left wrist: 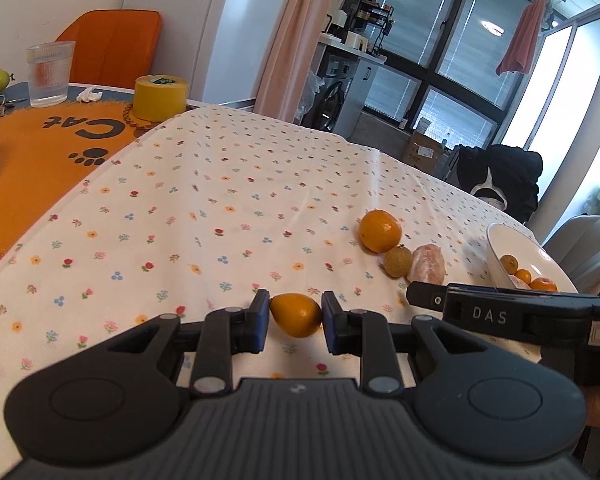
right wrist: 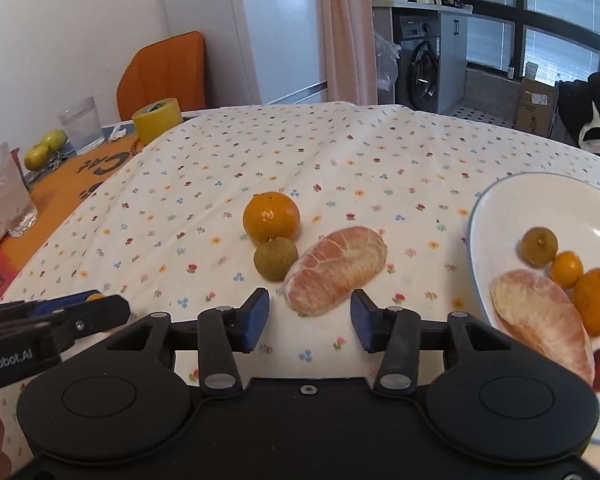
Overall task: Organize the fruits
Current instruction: 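Carry the pomelo segment and small orange over the white plate and open both tools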
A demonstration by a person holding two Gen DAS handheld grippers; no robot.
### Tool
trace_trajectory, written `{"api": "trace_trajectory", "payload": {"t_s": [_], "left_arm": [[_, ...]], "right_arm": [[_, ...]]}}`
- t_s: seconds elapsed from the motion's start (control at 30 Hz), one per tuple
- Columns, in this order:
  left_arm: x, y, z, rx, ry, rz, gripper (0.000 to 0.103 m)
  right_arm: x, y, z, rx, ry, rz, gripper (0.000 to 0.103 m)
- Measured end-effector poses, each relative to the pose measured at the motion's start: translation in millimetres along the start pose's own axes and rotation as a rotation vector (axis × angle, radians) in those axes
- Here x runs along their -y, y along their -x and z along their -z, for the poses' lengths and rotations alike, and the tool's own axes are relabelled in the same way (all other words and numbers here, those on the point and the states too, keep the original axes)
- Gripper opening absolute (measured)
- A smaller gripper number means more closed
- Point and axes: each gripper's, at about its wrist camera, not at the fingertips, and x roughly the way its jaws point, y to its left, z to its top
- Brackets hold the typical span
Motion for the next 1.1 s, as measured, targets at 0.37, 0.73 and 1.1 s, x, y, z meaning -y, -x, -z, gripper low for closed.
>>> {"api": "trace_trajectory", "payload": {"t_s": [0.37,0.73,1.1], "left_arm": [[-11.6,-2.0,-1.7,-0.005,0.025,-0.007,0.026],[-10.6,-2.5,-3.6,-0.002,0.025,-0.006,0.026],[5.1,4.7,-6.3,0.016,-0.007,-0.001,0.026]], "right_arm": [[-9.2,-17.1,-8.4,0.007,0.072,0.074,0.061],[-4.9,-9.8,-5.8,0.016,0.113,0.042,0.035],[-1.4,16.0,0.8,0.046,0.084,-0.028,0.033]]}}
